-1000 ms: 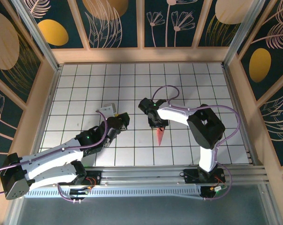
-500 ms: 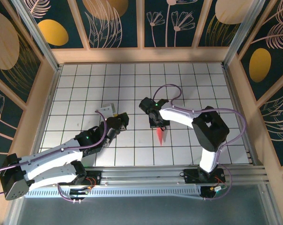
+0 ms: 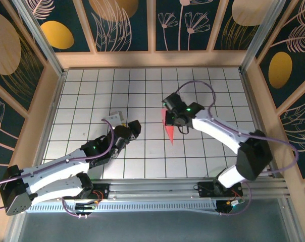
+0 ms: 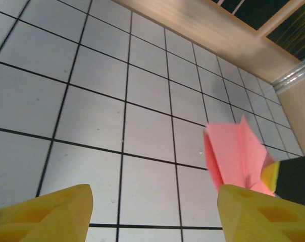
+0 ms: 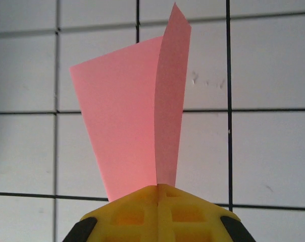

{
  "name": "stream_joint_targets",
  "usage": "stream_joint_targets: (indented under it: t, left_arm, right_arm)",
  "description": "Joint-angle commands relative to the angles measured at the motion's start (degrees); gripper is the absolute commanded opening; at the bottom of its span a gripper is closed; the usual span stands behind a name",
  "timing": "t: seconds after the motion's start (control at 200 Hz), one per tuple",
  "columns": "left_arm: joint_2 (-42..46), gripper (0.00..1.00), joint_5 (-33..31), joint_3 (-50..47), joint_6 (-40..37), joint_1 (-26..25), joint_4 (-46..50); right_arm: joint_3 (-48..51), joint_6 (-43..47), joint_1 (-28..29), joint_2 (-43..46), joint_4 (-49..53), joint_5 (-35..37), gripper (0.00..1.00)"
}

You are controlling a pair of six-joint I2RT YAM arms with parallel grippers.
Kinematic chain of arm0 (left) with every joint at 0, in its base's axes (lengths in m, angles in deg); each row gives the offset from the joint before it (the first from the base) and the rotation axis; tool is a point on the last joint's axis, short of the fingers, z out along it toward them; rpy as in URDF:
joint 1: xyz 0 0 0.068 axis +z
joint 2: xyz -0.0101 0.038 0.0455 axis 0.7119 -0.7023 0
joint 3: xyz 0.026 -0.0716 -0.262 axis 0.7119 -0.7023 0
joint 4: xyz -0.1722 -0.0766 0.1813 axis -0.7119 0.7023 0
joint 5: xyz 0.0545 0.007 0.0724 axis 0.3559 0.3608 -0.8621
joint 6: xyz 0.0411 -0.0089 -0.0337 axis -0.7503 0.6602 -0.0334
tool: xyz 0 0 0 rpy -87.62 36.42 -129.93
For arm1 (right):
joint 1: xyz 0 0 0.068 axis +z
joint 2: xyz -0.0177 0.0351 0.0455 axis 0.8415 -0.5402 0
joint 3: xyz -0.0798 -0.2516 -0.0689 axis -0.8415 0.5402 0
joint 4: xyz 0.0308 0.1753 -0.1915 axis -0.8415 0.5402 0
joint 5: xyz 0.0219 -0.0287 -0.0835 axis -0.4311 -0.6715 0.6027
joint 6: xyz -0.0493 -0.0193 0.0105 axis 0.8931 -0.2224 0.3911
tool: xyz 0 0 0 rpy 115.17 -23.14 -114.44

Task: Fold a paper plane with a square sheet of paper (fold left side to right side)
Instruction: Turn over the paper plane at the center of the table.

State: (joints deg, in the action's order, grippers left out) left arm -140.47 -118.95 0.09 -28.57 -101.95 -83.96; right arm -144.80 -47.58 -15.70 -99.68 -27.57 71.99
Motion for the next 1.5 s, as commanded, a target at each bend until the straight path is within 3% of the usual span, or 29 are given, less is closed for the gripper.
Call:
stream_joint_targets:
  t: [0.0,0.105,0.34,0.46,0.596,0.746,1.036,1.491]
  left_arm:
    - [-0.66,0.68,7.81,-0.89,2.28,3.04,-5.58]
    - [-1.43,0.68,19.98,-4.48,5.93,8.8,-12.72]
    - [-4.93,0.69,36.95,-8.33,8.52,15.87,-28.04]
    - [-8.27,0.68,45.47,-9.05,10.24,18.33,-37.93]
    - [-13.44,0.65,52.1,-5.5,8.26,18.67,-41.8]
    - [-20.25,0.57,60.24,0.06,7.35,18.67,-43.31]
    - [-28.88,0.43,64.98,5.63,7.26,18.59,-42.97]
    - [-32.77,0.4,67.71,5.86,8.18,18.26,-44.99]
  right_arm:
    - [6.05,1.97,-5.14,7.14,-9.95,-9.75,0.0]
    - [12.64,1.71,-11.65,13.79,-17.75,-20.47,0.0]
    - [22.38,1.34,-23.33,21.81,-28.84,-40.61,0.0]
    - [27.64,-1.37,-27.22,23.01,-37.08,-50.0,0.0]
    - [32.78,-6.38,-28.65,22.77,-47.72,-57.63,0.0]
    - [35.1,-9.38,-28.64,21.89,-53.58,-61.03,0.0]
    - [36.64,-11.48,-28.53,21.02,-56.89,-63.08,0.0]
    - [36.45,-12.47,-27.93,20.35,-57.78,-63.47,0.0]
